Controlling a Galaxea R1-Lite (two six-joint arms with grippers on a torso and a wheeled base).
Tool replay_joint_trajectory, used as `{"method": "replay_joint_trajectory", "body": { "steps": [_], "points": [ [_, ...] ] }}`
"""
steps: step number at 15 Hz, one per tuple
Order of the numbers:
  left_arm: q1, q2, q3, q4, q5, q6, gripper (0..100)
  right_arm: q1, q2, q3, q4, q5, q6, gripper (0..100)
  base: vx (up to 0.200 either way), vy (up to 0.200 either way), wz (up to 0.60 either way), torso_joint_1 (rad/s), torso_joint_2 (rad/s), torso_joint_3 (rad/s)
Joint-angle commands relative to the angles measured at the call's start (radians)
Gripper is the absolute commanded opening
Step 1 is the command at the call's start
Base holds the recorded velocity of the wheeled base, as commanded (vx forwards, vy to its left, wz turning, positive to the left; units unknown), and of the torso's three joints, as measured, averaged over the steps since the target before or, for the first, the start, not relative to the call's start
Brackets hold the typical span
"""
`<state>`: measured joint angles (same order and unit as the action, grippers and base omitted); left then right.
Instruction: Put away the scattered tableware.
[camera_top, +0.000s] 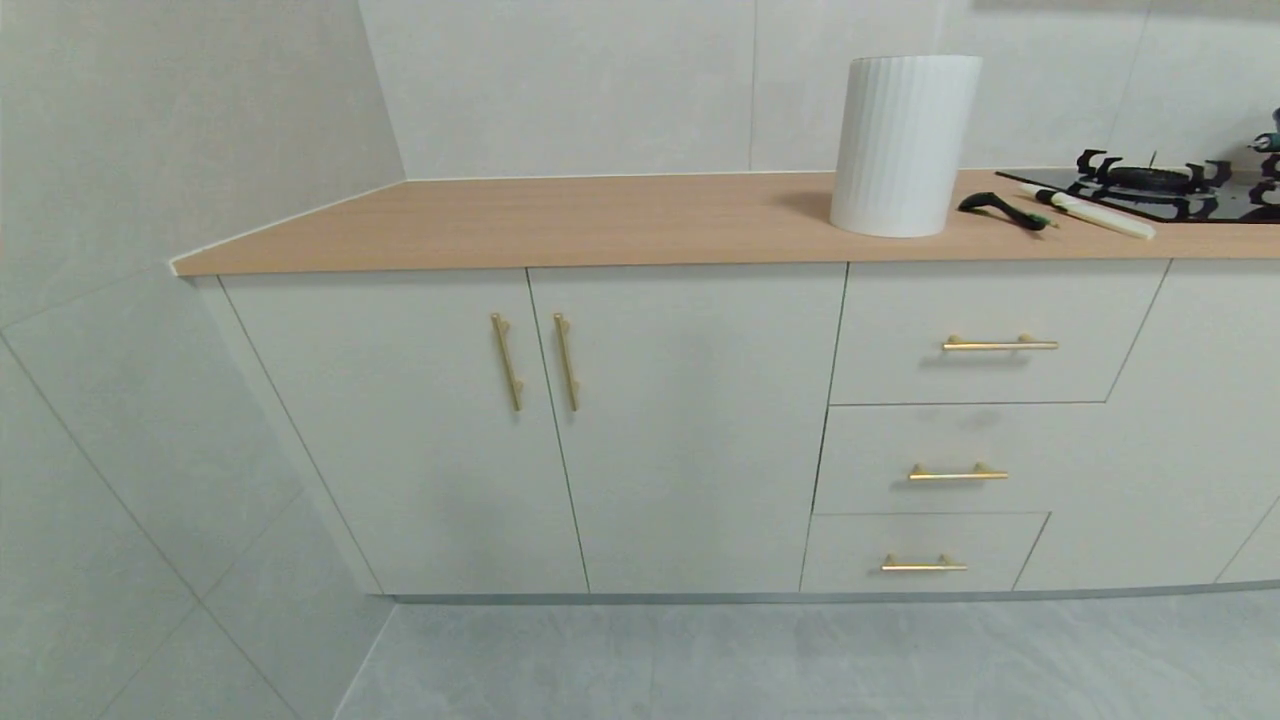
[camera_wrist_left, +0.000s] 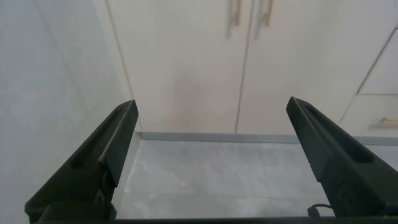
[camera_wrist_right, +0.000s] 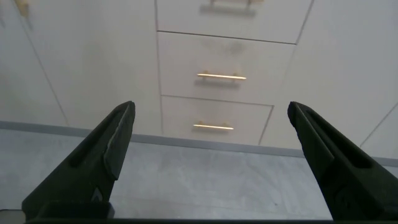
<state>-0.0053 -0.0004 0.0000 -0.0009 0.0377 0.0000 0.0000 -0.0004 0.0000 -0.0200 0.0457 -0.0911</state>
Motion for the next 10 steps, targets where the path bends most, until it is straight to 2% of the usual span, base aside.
{"method": "replay_joint_trajectory", "body": {
  "steps": [1, 6, 10],
  "points": [
    [0.001, 0.0, 0.0, -0.001, 0.001, 0.0, 100, 0.0, 0.002, 0.0, 0.0, 0.0, -0.001, 100, 0.0, -0.2, 0.0, 0.007, 0.0, -0.007],
    [-0.001, 0.0, 0.0, -0.001, 0.001, -0.002, 100, 0.0, 0.003, 0.0, 0.0, 0.0, 0.001, 100, 0.0, -0.2, 0.0, 0.001, 0.01, 0.003],
    [0.001, 0.0, 0.0, -0.001, 0.001, -0.002, 100, 0.0, 0.002, 0.0, 0.0, -0.001, 0.001, 100, 0.0, 0.0, 0.0, 0.0, 0.0, 0.0]
  ]
}}
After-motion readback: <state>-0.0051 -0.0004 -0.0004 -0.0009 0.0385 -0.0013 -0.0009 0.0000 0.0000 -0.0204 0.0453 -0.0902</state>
